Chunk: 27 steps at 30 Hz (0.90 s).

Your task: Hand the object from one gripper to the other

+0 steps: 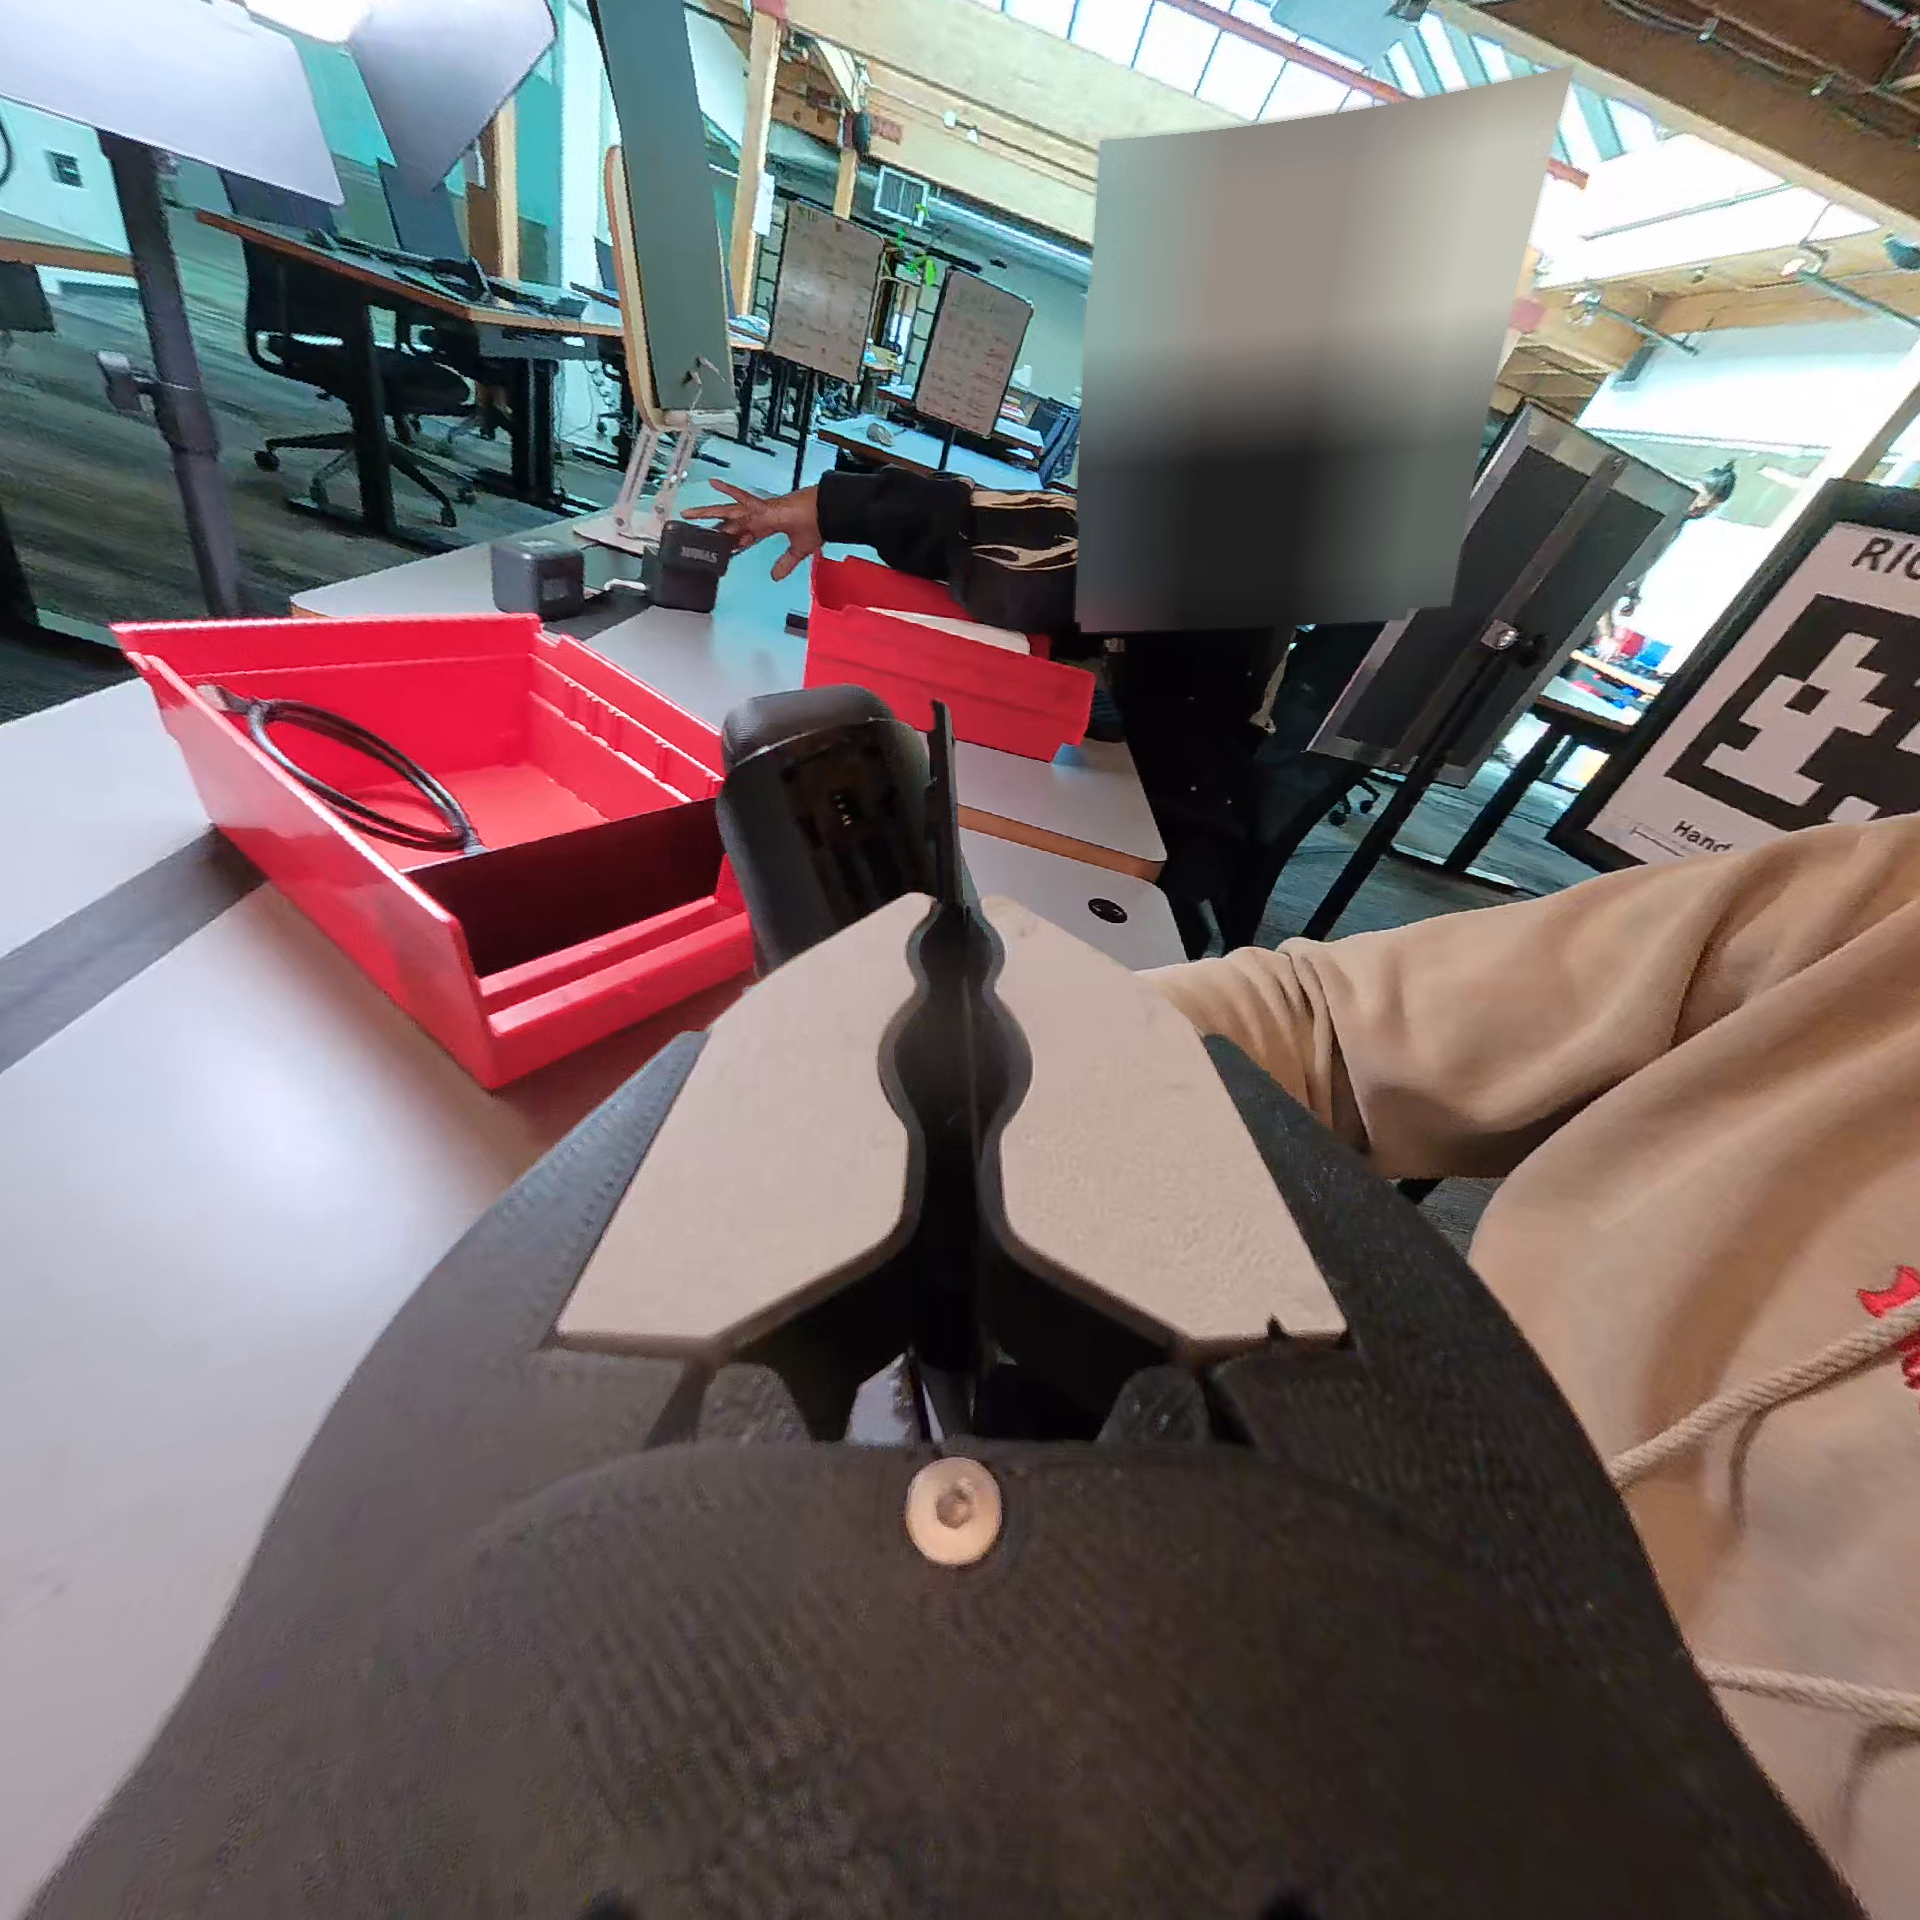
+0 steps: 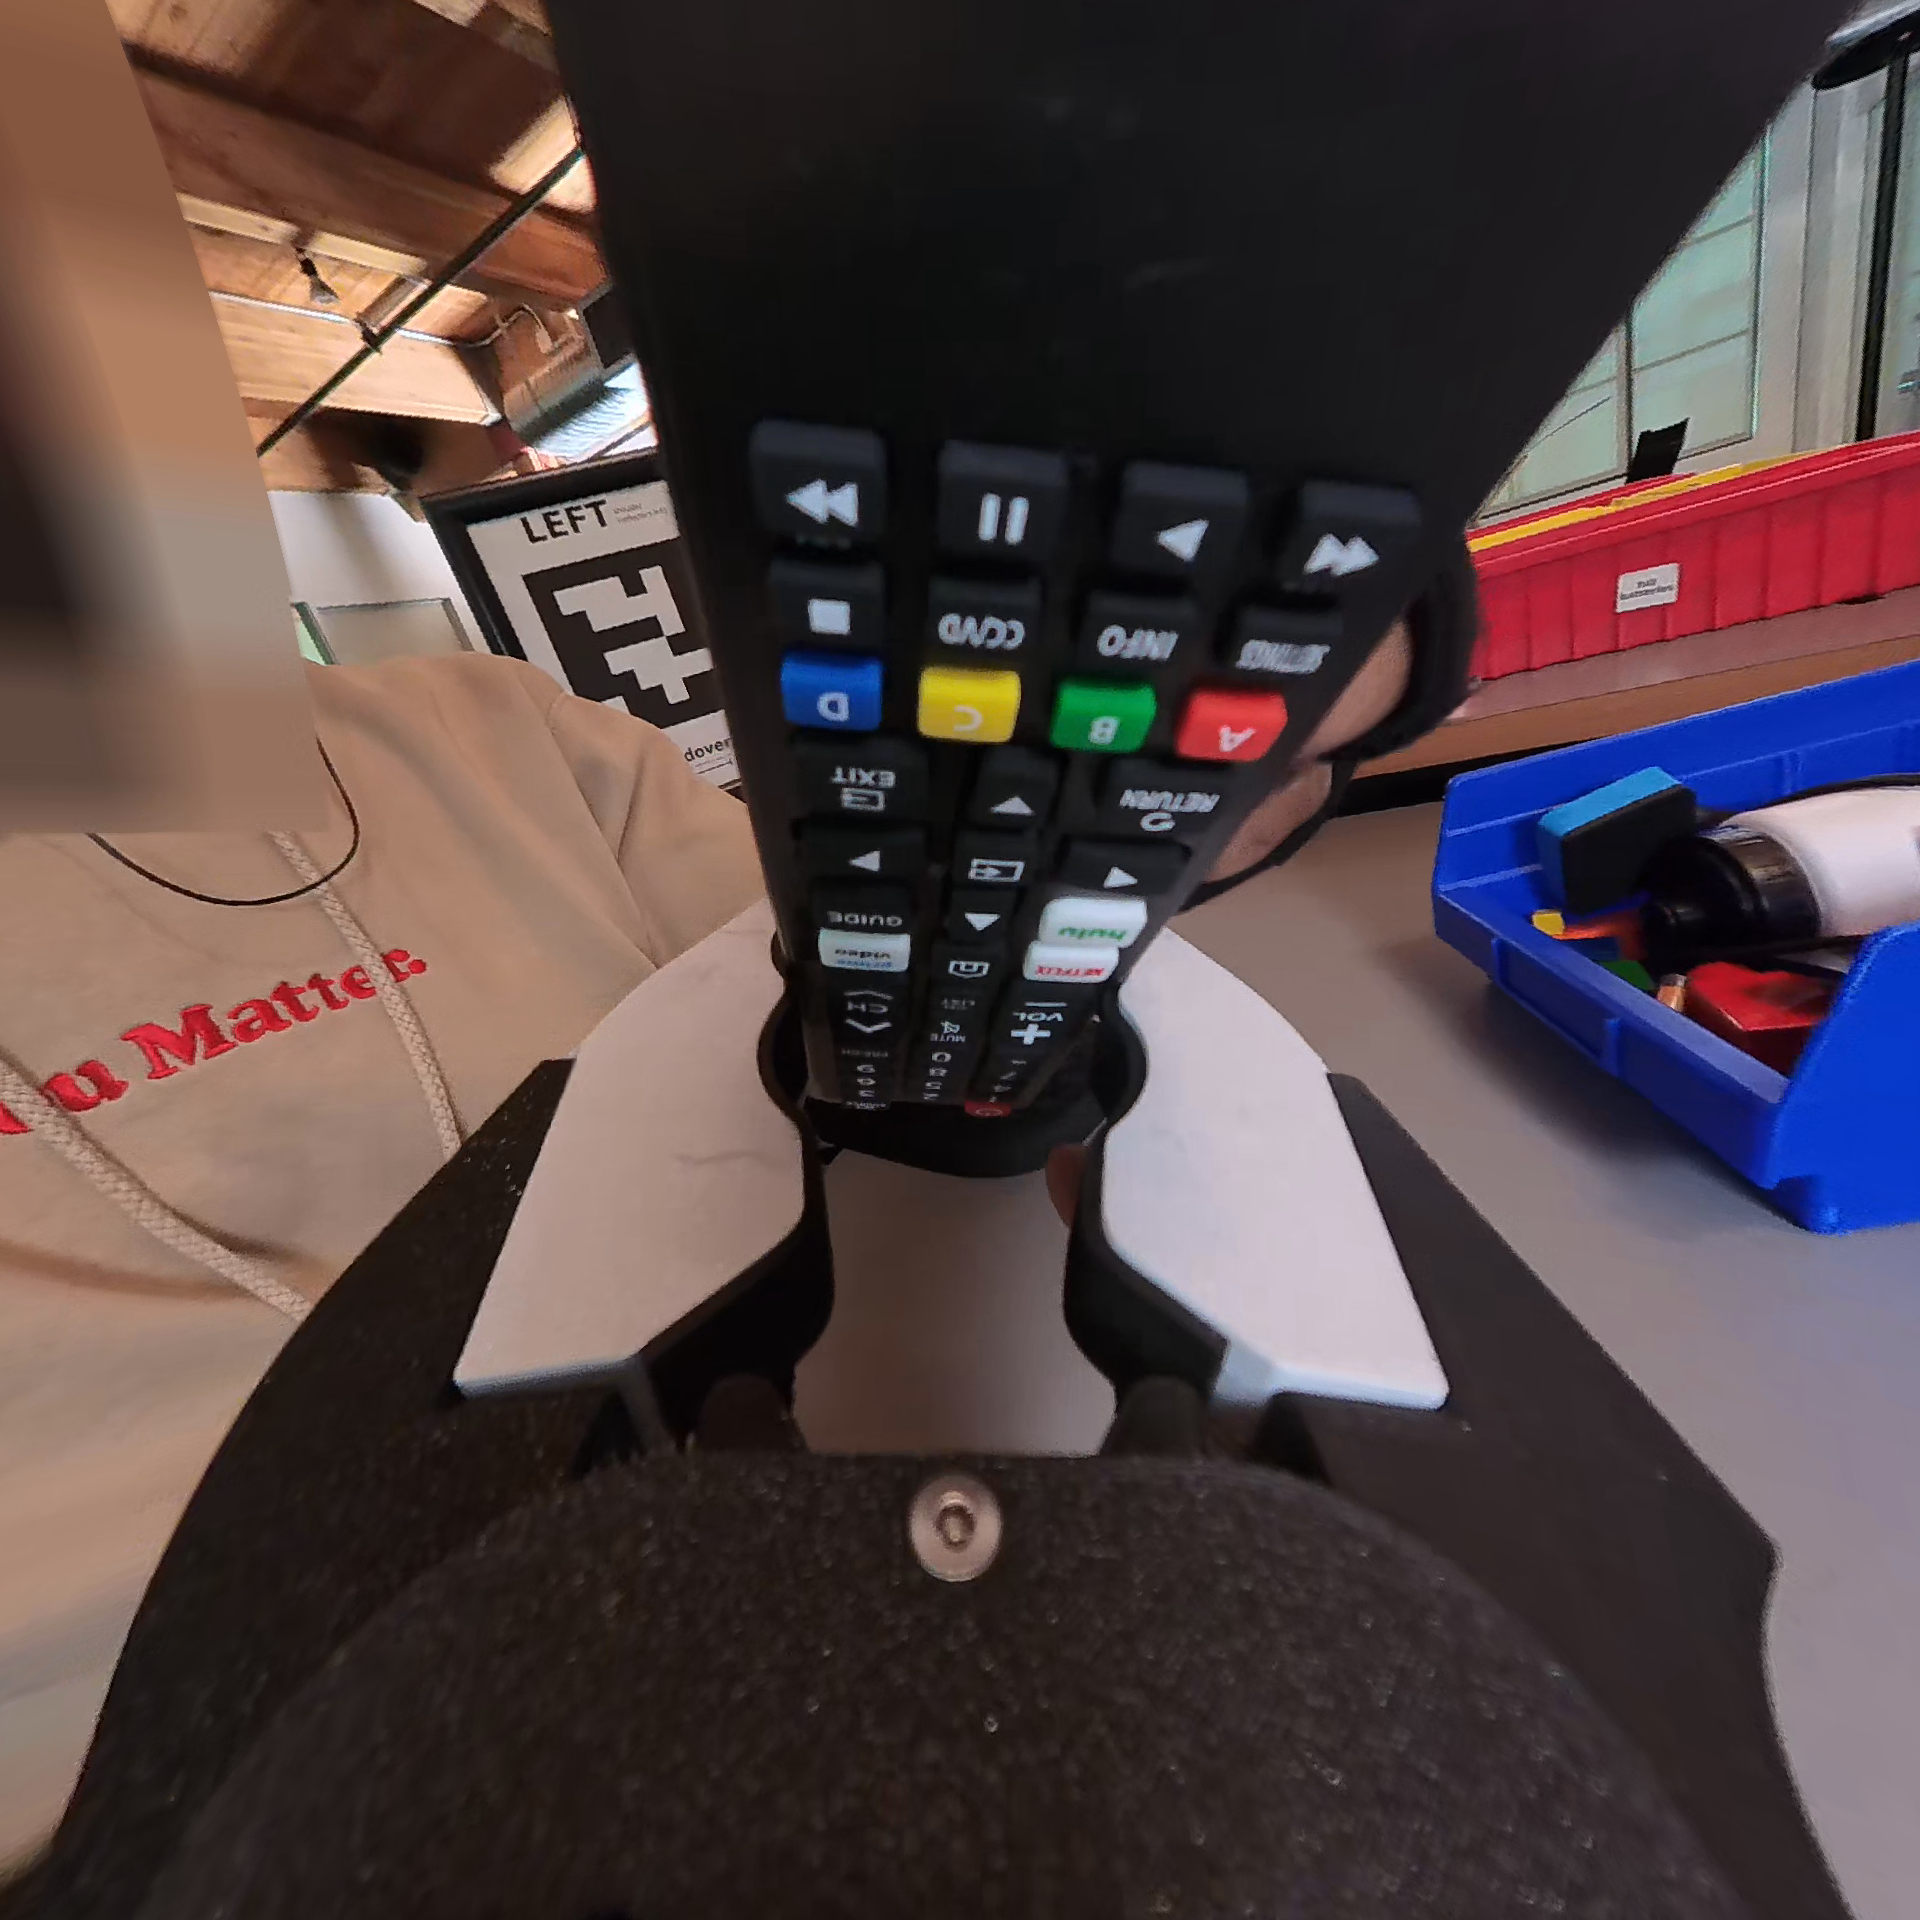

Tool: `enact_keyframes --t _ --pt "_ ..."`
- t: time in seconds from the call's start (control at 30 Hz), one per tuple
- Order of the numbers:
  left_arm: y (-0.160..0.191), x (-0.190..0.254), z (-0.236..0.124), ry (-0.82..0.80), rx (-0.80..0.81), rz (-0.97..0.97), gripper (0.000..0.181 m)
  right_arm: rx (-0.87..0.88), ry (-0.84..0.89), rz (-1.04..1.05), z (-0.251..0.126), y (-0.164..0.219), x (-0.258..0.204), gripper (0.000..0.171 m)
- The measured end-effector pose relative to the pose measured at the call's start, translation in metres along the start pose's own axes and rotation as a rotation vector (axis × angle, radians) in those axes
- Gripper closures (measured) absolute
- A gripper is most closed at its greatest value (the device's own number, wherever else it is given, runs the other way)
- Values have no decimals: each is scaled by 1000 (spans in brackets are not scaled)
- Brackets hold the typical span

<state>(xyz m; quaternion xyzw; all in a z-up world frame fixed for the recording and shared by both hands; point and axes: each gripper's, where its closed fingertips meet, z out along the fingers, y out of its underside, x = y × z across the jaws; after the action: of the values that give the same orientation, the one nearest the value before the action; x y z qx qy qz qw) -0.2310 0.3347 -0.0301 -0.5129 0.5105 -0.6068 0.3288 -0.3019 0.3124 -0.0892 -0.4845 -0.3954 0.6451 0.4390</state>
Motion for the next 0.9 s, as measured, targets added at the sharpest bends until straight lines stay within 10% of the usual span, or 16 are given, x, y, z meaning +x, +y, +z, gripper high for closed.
enact_keyframes --t 0.9 --pt "-4 -14 6 -208 26 97 173 112 -38 -24 2 -17 -10 118"
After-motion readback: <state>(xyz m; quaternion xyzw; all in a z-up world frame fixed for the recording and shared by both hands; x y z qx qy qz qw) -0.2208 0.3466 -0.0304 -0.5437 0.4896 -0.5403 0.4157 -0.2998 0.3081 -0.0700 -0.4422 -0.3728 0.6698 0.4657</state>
